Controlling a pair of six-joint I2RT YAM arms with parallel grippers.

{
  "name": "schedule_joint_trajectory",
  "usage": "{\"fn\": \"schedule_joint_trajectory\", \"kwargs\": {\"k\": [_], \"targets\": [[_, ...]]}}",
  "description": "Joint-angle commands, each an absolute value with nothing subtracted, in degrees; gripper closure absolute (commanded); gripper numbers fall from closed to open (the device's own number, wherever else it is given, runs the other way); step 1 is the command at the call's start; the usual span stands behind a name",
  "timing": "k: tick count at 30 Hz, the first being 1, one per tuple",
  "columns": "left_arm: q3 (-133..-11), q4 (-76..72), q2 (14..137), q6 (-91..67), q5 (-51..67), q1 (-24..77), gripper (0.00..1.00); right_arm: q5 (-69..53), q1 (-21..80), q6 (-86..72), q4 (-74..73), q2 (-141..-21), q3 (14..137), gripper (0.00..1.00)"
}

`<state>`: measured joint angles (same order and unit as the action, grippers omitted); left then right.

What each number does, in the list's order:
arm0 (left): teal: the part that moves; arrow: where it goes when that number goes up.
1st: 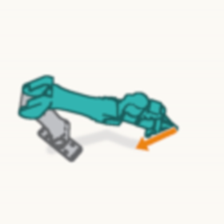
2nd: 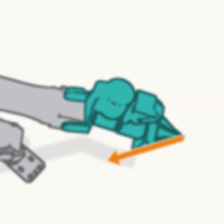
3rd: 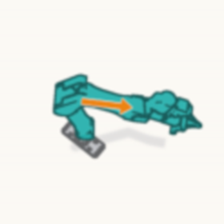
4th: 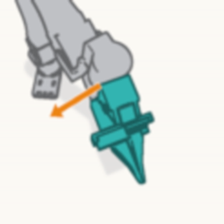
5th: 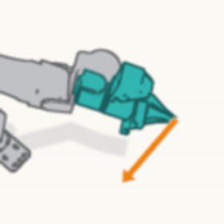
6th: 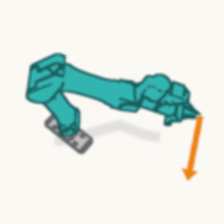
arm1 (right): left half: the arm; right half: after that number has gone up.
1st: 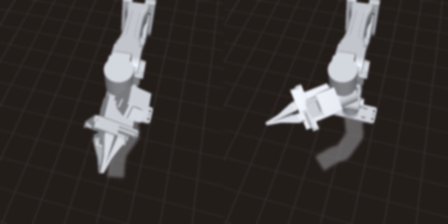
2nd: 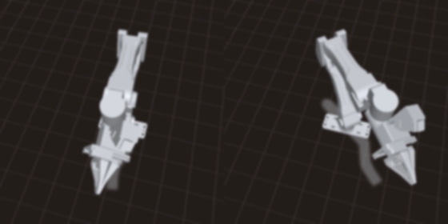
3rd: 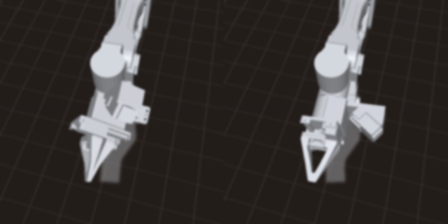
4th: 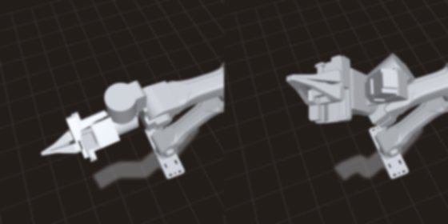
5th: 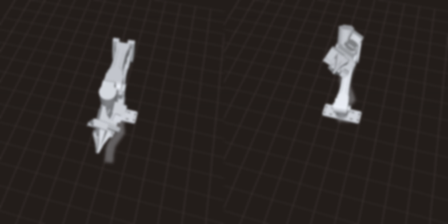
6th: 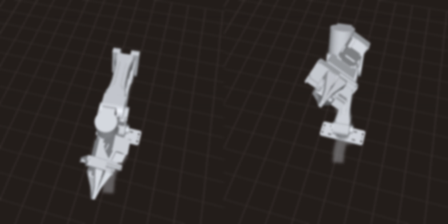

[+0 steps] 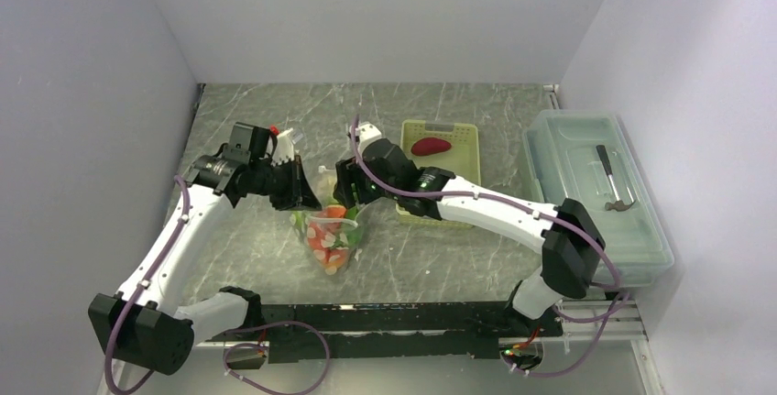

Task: Place the food in the zip-top bag and seal the zipper
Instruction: Place the fake fruit in the zipper food storage bag.

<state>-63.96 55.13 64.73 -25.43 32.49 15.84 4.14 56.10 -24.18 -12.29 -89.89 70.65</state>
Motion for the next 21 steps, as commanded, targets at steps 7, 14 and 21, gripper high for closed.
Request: {"fn": "schedule_joint_trajectory", "kwargs": {"k": [7, 14, 21], "targets": [[-65.18, 58.11, 62.53, -22.25, 26.59, 16.08, 1.0, 0.34, 56.25, -22.44, -8.79, -93.86, 77.0, 0.74], [-66.17, 58.99, 62.32, -21.46, 24.87, 16.04, 1.0, -2.52, 56.28, -21.62, -9.22, -97.05, 81.3, 0.71], [-66.83, 59.04, 62.03, -21.45, 24.74, 16.08, 1.0, -4.57, 56.34, -21.85, -9.93, -100.25, 83.48, 0.62]]}}
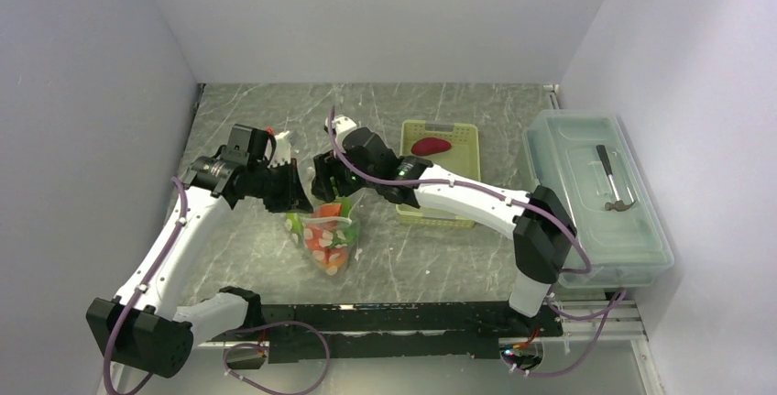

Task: Place the food in the zip-top bag and seal the zipper
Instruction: Place the fake fruit in the zipper food storage bag.

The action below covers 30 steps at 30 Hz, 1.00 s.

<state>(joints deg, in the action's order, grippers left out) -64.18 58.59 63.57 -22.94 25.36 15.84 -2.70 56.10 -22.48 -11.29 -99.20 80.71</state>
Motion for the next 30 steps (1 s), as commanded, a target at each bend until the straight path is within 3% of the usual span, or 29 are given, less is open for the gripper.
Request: {"fn": "schedule_joint_trajectory", "kwargs": {"k": [1, 10, 17, 22, 30], "targets": [[-66.88, 59.08, 61.98, -21.38, 24.7, 16.05, 1.0, -4.5, 56.34, -21.8, -10.12, -100.43, 83.49, 0.59], [-66.87, 58.82, 61.97, -21.43, 24.86, 16.06, 1.0, -2.9, 56.51, -20.64, -10.89, -98.49, 83.14, 0.32], [-66.79, 58.53, 61.92, -21.62, 25.18, 16.08, 1.0, -1.47, 56.51, -19.13, -12.6, -96.11, 84.66, 0.2], [-66.89, 58.47, 61.74, -21.71, 25.37, 16.08, 1.0, -1.15, 56.51, -18.87, -13.13, -95.13, 84.97, 0.13], [-66.89, 58.49, 61.63, -21.79, 25.73, 16.08, 1.0, 4.43, 56.51, -18.25, -15.09, -91.6, 84.32, 0.13]]}}
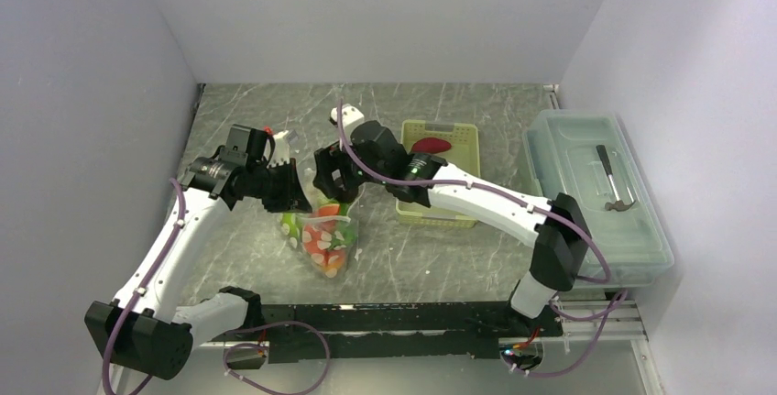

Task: Place the food in the zip-top bag and seal the zipper
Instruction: Place the fake fruit in the zipper food storage bag.

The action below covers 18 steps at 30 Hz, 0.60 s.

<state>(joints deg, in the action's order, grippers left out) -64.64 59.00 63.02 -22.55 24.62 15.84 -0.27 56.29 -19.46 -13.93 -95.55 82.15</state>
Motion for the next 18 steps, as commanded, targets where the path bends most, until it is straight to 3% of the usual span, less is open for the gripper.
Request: {"fn": "schedule_joint_trajectory", "kwargs": {"k": [1, 8, 18], "targets": [[-66.93, 58.41, 61.61, -21.8, 25.68, 16.08, 1.0, 5.34, 56.51, -18.07, -16.1, -91.44, 84.6, 0.13], [-66.98, 58.43, 61.61, -21.88, 25.84, 16.04, 1.0, 11.81, 56.28, -17.7, -23.42, -91.55, 85.32, 0.23], [-67.54, 58.57, 61.77, -21.88, 26.02, 16.08, 1.0, 11.73, 53.64, -20.81, -25.72, -91.16, 81.92, 0.39]]}}
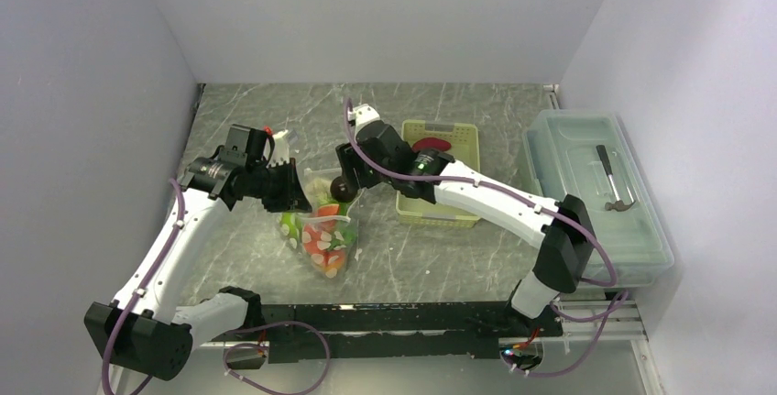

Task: Place the food in the zip-top bag and seal the zipper
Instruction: Place the fake fruit in the zipper food storage bag, then adjust the zipper food storage bag at the center of the board.

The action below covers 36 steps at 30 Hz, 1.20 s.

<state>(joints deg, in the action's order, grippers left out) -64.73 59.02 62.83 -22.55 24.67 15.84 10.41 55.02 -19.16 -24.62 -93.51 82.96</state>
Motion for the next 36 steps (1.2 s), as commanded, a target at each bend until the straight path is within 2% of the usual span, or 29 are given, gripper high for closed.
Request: {"fn": "schedule_joint_trajectory", "kwargs": {"k": [1, 8, 13, 24, 26, 28, 36], "targets": [[-67.47, 58.54, 61.78, -21.96, 26.02, 16.08, 1.0, 11.39, 53.23, -21.16, -25.77, -91.12, 81.57, 0.41], [-67.58, 58.71, 61.45, -21.97, 26.09, 16.08, 1.0, 6.84, 50.54, -22.76, -26.33, -92.6, 81.24, 0.49], [-67.46, 58.89, 61.31, -22.02, 26.02, 16.08, 1.0, 3.51, 49.93, -23.14, -26.36, -94.06, 82.14, 0.62], [-67.15, 58.62, 60.91, -22.24, 26.04, 16.08, 1.0, -0.81, 49.66, -23.42, -27.56, -97.85, 84.99, 0.68], [-67.19, 58.62, 60.83, -22.15, 26.02, 16.08, 1.0, -1.73, 49.66, -23.31, -28.03, -98.51, 85.58, 0.77], [-67.26, 58.78, 60.75, -22.07, 25.8, 16.08, 1.0, -1.7, 49.66, -22.98, -28.92, -98.89, 86.63, 1.0], [-69.5, 60.62, 60.2, -22.29, 23.19, 16.08, 1.0, 3.41, 49.79, -20.12, -33.0, -94.77, 91.08, 1.0]]}}
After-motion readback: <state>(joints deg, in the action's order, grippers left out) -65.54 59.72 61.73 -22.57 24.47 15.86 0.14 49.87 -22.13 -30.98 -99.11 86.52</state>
